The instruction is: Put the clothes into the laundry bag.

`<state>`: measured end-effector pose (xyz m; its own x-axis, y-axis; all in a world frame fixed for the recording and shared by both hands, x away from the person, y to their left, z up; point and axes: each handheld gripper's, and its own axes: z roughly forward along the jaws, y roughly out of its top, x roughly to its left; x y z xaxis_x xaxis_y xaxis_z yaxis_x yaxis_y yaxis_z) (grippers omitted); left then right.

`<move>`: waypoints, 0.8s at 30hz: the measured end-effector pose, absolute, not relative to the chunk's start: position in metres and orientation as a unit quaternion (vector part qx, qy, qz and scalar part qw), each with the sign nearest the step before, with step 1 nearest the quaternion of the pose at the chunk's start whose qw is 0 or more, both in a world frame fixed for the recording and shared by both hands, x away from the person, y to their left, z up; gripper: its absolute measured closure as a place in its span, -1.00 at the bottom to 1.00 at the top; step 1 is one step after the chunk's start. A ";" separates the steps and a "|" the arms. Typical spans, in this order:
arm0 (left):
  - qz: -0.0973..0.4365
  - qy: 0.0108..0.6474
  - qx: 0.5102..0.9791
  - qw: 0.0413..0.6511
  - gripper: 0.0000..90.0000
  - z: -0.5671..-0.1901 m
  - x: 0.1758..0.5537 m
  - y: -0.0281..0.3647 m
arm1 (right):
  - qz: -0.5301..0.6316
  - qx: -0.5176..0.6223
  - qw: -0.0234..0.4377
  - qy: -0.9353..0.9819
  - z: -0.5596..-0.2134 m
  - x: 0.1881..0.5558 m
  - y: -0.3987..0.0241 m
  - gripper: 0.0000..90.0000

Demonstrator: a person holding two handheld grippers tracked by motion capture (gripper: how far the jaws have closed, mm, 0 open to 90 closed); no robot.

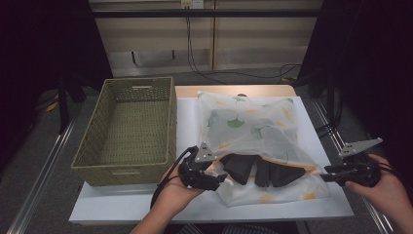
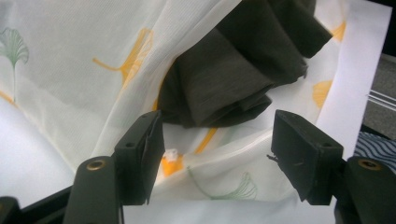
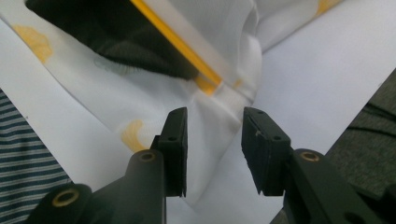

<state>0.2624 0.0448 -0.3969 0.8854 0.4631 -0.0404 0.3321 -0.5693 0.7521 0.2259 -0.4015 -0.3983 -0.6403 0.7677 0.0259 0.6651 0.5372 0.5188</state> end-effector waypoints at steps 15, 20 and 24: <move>0.075 0.216 0.884 0.407 -0.23 -0.398 0.261 0.043 | 0.266 0.329 0.066 0.903 -0.402 0.232 -0.359 0.71; 0.074 0.220 0.882 0.410 -0.23 -0.398 0.262 0.044 | 0.261 0.313 0.048 0.912 -0.411 0.240 -0.346 0.74; 0.071 0.220 0.883 0.410 -0.23 -0.400 0.262 0.044 | 0.253 0.316 0.056 0.913 -0.415 0.244 -0.339 0.70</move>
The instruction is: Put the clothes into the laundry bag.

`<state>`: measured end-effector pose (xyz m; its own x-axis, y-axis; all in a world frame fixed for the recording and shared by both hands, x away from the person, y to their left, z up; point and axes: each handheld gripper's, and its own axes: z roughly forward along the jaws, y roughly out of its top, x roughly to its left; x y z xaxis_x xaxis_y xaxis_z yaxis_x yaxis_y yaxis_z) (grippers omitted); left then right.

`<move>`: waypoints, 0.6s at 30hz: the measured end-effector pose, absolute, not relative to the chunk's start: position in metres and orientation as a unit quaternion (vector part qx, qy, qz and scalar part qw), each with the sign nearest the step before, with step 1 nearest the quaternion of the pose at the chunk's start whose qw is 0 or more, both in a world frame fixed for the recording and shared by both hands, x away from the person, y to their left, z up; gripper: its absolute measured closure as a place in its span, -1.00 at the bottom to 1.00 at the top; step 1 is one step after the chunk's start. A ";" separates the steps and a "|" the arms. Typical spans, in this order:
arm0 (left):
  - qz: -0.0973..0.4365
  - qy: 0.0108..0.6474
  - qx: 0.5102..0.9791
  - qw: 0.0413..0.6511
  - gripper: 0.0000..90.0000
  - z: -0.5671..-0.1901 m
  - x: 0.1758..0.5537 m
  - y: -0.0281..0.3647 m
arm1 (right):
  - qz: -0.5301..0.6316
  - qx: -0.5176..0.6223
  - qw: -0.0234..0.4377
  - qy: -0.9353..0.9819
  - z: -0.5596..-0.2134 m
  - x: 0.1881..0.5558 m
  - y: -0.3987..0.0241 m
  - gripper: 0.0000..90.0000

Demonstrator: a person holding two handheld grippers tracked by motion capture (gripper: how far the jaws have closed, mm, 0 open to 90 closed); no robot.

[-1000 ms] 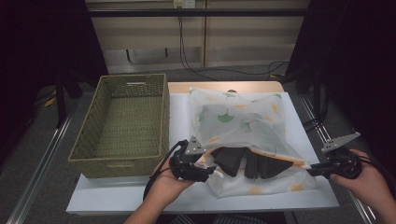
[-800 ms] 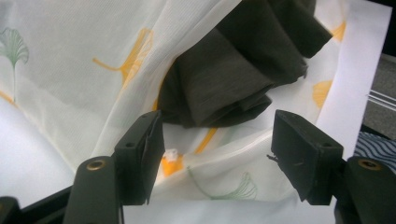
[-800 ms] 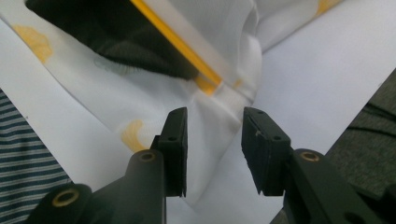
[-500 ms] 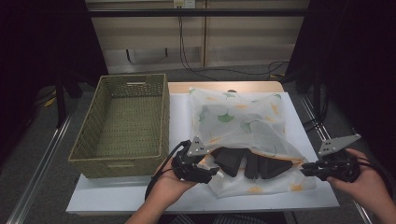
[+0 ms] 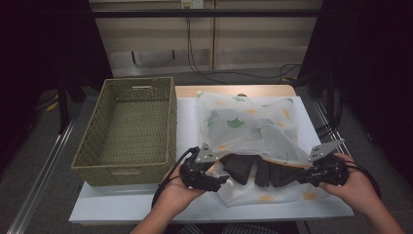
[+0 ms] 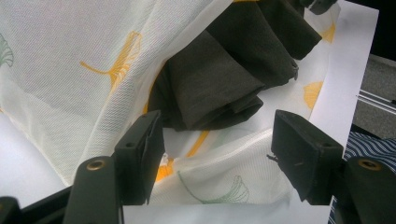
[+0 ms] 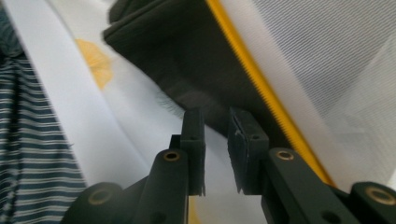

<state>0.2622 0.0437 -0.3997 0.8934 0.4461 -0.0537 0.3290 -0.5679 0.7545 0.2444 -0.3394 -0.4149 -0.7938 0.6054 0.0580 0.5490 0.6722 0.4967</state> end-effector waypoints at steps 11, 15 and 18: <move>0.072 0.216 0.883 0.409 -0.23 -0.399 0.261 0.041 | 0.299 0.318 0.108 0.893 -0.387 0.242 -0.340 0.61; 0.071 0.213 0.885 0.407 -0.23 -0.399 0.261 0.040 | 0.307 0.321 0.123 0.888 -0.384 0.244 -0.340 0.35; 0.070 0.212 0.884 0.411 -0.23 -0.399 0.260 0.039 | 0.299 0.320 0.142 0.888 -0.387 0.248 -0.335 0.14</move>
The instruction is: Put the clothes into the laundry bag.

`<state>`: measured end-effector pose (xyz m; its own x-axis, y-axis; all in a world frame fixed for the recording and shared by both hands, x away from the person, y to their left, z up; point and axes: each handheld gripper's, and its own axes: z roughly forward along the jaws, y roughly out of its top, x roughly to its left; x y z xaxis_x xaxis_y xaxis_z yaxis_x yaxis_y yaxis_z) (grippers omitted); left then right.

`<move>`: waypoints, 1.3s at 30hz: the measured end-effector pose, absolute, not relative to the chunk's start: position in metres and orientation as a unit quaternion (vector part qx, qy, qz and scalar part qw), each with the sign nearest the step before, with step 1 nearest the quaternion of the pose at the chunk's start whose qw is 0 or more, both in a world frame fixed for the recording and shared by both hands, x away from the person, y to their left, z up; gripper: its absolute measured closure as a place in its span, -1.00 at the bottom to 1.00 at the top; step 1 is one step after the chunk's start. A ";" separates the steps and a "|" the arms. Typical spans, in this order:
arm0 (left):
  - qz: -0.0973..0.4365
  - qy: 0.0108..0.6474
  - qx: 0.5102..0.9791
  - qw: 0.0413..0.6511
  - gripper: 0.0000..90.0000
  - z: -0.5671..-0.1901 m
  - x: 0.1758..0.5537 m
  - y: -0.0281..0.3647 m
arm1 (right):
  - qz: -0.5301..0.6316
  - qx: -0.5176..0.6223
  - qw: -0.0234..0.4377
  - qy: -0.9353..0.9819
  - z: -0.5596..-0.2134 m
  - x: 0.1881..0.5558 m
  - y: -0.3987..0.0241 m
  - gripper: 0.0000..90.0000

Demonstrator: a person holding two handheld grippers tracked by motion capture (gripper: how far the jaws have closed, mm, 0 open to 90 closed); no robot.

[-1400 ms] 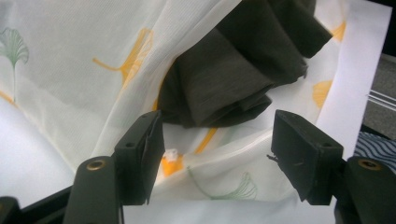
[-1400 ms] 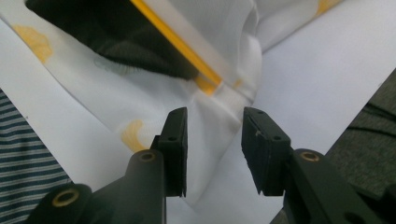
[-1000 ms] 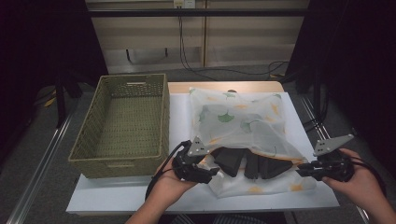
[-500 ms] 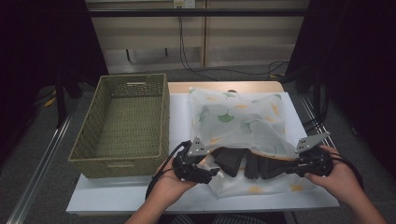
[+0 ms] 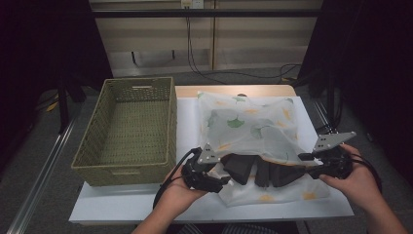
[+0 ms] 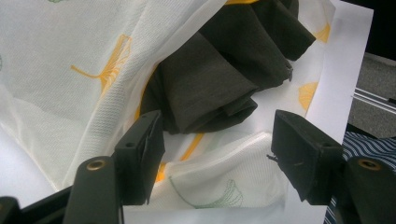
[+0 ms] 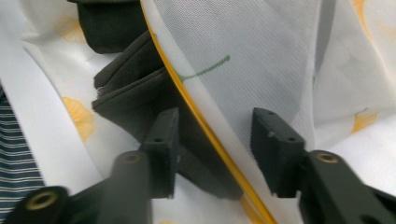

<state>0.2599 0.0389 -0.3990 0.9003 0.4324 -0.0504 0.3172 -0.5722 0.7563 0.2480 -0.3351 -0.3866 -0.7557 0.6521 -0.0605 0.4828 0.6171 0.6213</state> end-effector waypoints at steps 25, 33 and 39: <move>0.054 0.193 0.890 0.410 -0.24 -0.402 0.255 0.026 | 0.282 0.276 0.148 0.907 -0.392 0.267 -0.305 1.00; 0.053 0.170 0.881 0.439 -0.23 -0.389 0.248 0.007 | 0.303 0.272 0.141 0.903 -0.380 0.265 -0.309 1.00; 0.034 0.154 0.889 0.429 -0.21 -0.388 0.250 -0.020 | 0.311 0.271 0.138 0.901 -0.377 0.266 -0.310 1.00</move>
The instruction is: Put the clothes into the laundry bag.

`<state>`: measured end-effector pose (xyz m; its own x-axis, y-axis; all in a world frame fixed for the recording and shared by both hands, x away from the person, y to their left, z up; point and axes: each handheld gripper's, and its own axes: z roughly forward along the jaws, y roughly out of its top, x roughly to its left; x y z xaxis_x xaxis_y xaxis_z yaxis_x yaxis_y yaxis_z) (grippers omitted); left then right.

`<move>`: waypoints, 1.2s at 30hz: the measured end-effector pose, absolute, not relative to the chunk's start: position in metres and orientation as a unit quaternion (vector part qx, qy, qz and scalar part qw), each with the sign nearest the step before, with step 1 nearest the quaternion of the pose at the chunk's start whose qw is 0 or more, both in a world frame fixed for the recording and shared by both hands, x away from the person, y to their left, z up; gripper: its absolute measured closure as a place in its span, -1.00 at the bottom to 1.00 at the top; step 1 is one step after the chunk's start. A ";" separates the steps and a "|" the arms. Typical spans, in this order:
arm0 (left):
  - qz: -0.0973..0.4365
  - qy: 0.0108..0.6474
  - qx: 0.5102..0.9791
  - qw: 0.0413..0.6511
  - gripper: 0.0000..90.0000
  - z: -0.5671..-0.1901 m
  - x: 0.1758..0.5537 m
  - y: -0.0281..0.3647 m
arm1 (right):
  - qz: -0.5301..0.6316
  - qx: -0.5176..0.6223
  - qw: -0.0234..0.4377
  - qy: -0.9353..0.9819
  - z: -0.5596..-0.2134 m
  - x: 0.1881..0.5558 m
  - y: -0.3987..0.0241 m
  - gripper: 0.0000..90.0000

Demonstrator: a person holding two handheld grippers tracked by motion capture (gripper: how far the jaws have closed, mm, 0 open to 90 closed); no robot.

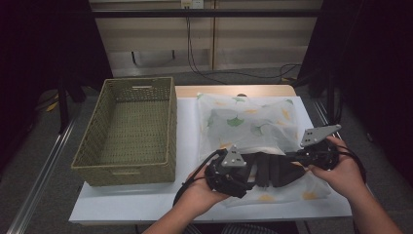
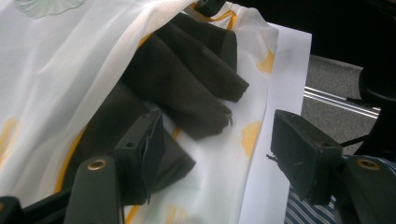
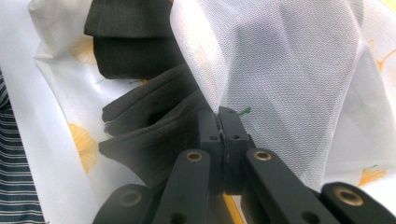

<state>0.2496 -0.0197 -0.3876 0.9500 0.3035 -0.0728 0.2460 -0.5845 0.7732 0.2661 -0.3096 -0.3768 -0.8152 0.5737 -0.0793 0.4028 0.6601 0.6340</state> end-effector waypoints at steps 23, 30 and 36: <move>0.000 0.213 0.885 0.413 -0.53 -0.429 0.260 -0.092 | 0.307 0.265 0.146 0.902 -0.374 0.263 -0.311 1.00; 0.036 0.214 0.895 0.390 -0.64 -0.437 0.257 -0.104 | 0.318 0.259 0.137 0.902 -0.372 0.262 -0.312 1.00; 0.019 0.219 0.893 0.393 -0.69 -0.440 0.258 -0.112 | 0.311 0.262 0.139 0.903 -0.376 0.261 -0.311 1.00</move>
